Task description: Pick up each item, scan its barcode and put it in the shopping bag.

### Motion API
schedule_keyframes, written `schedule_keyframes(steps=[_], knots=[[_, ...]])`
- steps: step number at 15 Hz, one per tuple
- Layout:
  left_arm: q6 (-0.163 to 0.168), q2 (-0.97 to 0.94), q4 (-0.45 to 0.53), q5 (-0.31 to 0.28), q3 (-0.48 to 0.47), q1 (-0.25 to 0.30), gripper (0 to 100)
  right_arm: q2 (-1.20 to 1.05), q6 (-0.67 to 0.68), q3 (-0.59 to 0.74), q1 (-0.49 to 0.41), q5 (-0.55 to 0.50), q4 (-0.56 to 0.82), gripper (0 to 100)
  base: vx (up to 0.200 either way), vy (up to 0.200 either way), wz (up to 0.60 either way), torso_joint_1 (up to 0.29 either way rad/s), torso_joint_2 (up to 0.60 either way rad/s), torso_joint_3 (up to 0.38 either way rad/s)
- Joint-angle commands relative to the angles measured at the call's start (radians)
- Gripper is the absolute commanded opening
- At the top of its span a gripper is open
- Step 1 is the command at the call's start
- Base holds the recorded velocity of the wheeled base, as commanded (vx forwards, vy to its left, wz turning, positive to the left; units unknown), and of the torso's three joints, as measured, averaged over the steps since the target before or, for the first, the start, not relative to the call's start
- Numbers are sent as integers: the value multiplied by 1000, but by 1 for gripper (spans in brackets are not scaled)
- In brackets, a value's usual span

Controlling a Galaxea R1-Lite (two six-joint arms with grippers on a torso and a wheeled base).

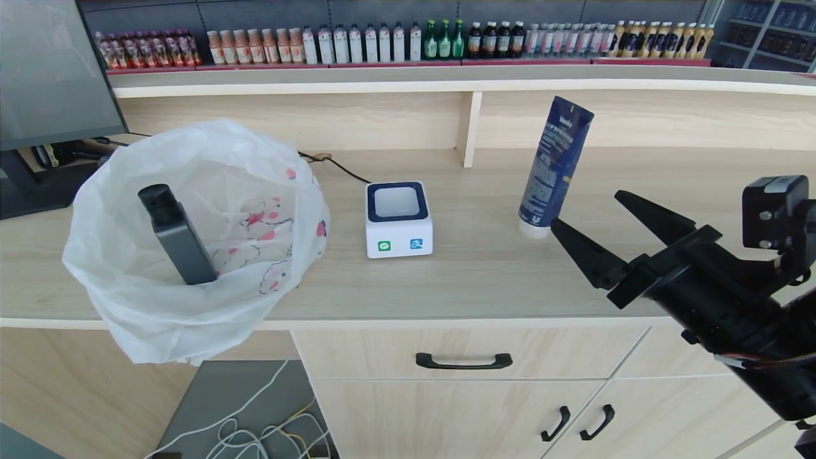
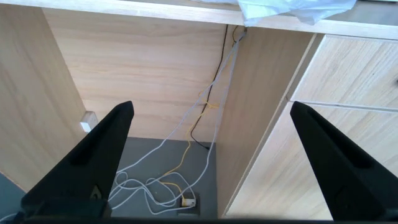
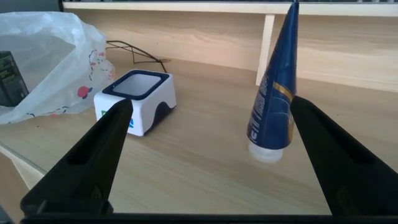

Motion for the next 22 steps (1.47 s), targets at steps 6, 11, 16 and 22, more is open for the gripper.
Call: schedule_keyframes(steps=[6,11,16,22], knots=[[7,0,0,0,0,0,100,47,0,0,-2,0,-1,100,0,0,0,0,0,0],[7,0,0,0,0,0,100,83,6,-87,12,-107,43,100,0,0,0,0,0,0],[7,0,0,0,0,0,100,88,4,-223,12,-180,231,100,0,0,0,0,0,0],[7,0,0,0,0,0,100,148,4,-363,0,-218,317,100,0,0,0,0,0,0]])
